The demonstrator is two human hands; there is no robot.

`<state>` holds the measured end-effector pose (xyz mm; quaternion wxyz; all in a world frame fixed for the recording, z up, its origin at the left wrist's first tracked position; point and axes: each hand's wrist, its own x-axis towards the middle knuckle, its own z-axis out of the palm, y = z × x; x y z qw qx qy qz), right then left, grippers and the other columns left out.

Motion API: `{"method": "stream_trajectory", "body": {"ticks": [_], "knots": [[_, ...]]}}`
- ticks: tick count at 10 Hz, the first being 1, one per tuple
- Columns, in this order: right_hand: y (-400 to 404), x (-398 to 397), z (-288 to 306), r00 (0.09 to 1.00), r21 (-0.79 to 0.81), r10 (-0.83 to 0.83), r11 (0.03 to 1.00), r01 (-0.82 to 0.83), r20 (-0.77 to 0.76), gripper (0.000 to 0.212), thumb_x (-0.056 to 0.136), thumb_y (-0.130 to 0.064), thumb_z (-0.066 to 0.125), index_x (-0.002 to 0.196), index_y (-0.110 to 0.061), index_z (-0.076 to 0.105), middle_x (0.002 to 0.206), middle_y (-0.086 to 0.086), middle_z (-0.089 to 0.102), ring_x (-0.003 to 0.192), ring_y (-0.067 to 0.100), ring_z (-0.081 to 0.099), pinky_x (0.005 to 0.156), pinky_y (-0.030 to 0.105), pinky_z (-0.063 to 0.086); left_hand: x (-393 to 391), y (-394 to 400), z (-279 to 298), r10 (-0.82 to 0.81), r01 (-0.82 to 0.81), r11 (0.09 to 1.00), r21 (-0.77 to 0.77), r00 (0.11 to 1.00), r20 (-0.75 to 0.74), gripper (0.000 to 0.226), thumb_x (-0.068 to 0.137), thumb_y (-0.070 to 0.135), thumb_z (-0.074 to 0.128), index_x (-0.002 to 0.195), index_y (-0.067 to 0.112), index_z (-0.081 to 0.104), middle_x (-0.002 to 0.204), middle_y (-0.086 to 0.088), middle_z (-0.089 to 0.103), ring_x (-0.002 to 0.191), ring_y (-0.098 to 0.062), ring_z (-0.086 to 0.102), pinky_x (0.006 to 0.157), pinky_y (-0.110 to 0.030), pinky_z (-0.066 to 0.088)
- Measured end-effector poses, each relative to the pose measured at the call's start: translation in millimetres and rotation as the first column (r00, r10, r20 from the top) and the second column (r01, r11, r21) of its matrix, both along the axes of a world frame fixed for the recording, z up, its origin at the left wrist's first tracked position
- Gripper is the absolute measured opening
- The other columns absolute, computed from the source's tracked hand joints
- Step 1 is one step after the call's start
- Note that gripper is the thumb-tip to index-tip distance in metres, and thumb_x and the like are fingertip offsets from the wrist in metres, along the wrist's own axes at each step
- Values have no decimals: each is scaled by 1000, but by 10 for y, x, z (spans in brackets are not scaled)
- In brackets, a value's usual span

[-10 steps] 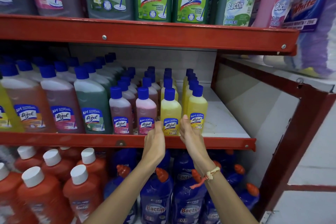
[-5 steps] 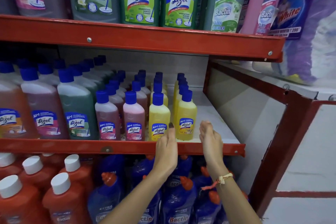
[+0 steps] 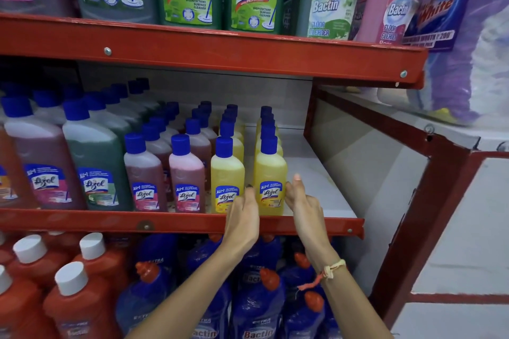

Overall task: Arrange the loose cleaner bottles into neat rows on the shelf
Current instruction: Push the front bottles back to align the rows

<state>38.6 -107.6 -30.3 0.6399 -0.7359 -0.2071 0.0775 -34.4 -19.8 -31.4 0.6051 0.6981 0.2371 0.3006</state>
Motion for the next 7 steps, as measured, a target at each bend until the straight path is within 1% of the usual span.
{"method": "stream_trajectory", "body": {"ticks": [1,2,3,4,5,6,7], "knots": [[-39,-13,-24,1000,5,9,1000,-9,-8,80,84,-75,28,97,-6,67,95,1,77,94,13,68,90,33,48,-23,41,-47,-6,6,1000,-12,1000,-22,38,69,60,22,67,43,56,99,8,62,111,-22,57,108,-47,38],[-64,-79,-4,1000,-7,13,1000,-13,-7,76,84,-75,30,82,-10,69,73,-8,70,83,7,64,85,29,47,-54,50,-57,-25,25,1000,-12,999,-41,37,68,61,23,68,40,53,95,9,59,103,-18,55,108,-50,37],[-81,-112,23,999,-32,22,999,-21,23,76,85,-74,29,79,-10,70,78,-3,72,83,8,65,88,31,48,-89,43,-56,-55,55,998,-6,998,-30,42,75,55,22,81,41,61,98,13,57,105,-13,51,110,-44,36],[-84,-155,48,997,-55,9,998,-5,73,81,87,-72,28,96,-3,69,96,6,77,93,16,69,93,38,50,-143,13,-11,-89,89,996,6,995,-55,41,79,52,19,63,49,56,83,21,55,99,-13,51,99,-36,37],[-98,-239,78,995,-77,3,997,5,103,76,91,-66,29,92,-3,72,85,-1,76,97,9,67,88,35,50,-175,10,-5,-100,102,994,30,992,-76,38,81,51,18,62,47,52,76,21,51,94,-11,49,92,-34,36],[-120,-288,112,997,-55,3,999,2,82,68,93,-60,31,87,-7,74,78,-7,74,88,-4,63,72,19,47,-175,36,-61,-112,116,991,62,991,-70,32,81,54,18,69,43,45,76,19,49,86,-6,49,90,-34,36],[-139,-425,178,983,-30,-79,996,85,167,55,96,-53,32,61,-23,62,55,-10,60,60,-1,57,51,11,36,-254,64,-41,-103,106,991,86,994,-39,33,77,62,21,69,42,47,85,14,55,85,-8,53,92,-39,43]]}}
